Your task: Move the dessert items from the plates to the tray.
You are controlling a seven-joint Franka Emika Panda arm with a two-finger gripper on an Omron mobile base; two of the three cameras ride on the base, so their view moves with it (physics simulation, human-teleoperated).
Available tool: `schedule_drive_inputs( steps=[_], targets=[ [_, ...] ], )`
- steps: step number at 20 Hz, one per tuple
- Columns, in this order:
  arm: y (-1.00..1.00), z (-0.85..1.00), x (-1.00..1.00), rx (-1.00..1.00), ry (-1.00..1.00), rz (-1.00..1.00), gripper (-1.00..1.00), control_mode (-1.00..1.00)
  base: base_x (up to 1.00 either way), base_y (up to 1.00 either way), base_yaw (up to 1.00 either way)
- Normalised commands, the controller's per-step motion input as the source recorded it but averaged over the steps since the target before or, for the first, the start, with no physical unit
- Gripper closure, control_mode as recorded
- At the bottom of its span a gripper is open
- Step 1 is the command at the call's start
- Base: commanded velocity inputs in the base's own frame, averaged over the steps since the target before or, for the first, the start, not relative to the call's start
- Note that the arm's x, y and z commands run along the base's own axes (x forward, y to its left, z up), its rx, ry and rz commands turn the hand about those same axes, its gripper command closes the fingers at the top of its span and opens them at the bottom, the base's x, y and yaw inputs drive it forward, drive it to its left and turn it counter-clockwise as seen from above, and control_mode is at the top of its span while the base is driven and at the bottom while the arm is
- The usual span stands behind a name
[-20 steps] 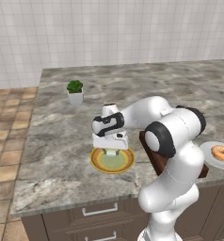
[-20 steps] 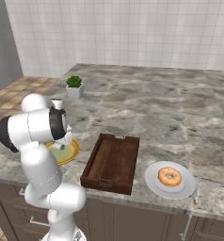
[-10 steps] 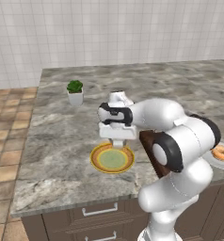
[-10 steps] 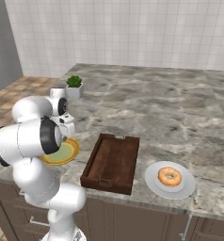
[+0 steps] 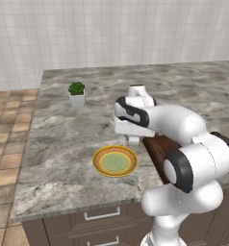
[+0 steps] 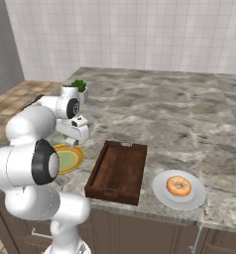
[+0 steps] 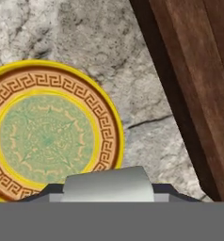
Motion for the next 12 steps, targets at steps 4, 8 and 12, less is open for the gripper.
schedule_drive_inputs(
  steps=[4,8,12],
  targets=[
    [-0.71,0.17,-0.05,0.01,-0.15,0.00,1.00,-1.00,0.00,0.00,0.00],
    [-0.79,0.19,-0.10,0.00,-0.15,0.00,1.00,-1.00,0.00,0.00,0.00],
    [-0.80,0.16,-0.01,0.00,-0.08,0.00,1.00,-1.00,0.00,0.00,0.00]
  ],
)
